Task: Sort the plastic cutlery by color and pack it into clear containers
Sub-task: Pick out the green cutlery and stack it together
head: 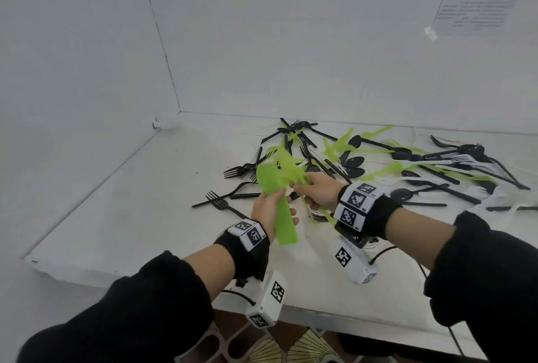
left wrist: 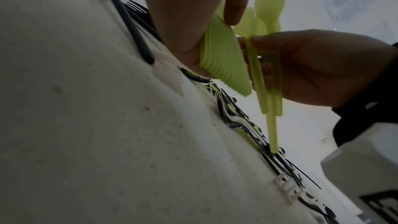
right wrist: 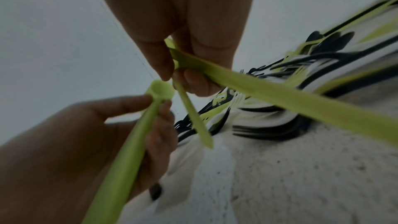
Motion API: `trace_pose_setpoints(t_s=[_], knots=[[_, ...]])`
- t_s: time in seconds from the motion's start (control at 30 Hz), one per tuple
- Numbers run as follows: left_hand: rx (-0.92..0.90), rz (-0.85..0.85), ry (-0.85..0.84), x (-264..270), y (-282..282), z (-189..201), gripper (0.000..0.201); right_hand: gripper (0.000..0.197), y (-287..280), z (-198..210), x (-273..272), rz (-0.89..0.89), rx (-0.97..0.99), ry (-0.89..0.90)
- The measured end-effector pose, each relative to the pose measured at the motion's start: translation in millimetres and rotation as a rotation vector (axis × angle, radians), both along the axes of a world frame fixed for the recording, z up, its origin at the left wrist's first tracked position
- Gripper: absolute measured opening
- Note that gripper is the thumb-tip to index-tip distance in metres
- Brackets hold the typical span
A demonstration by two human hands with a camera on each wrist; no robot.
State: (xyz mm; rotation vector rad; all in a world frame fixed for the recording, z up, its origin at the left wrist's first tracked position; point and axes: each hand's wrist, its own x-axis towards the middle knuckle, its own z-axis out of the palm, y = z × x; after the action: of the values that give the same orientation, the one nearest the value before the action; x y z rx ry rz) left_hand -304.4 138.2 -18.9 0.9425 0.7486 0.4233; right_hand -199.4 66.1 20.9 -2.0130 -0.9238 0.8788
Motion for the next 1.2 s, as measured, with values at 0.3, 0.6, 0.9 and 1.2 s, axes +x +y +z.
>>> trace_pose_setpoints(t_s=[0.3, 0.6, 0.9, 1.2], knots=[[0.109, 0.086, -0.023, 15.9, -1.1, 1.8, 0.021, 0.026, -1.9, -1.3, -9.7, 0.039, 0.064, 0.086], [0.1, 0.029, -0.048, 29.7, -8.4, -0.8, 0.025, 0.021, -12.0, -8.0, 4.3, -0.1, 0.184, 0.144], [0.082, 0.007, -0.024, 51.3, -25.0, -0.8, 0.012, 0.022, -17.1, -7.0, 30.6, -0.157, 0.115, 0.14], [0.076, 0.11, 0.003, 75.0, -40.7, 6.9, 0.007, 0.023, -35.2, -13.5, 45.2, -0.166, 0.195, -0.135]])
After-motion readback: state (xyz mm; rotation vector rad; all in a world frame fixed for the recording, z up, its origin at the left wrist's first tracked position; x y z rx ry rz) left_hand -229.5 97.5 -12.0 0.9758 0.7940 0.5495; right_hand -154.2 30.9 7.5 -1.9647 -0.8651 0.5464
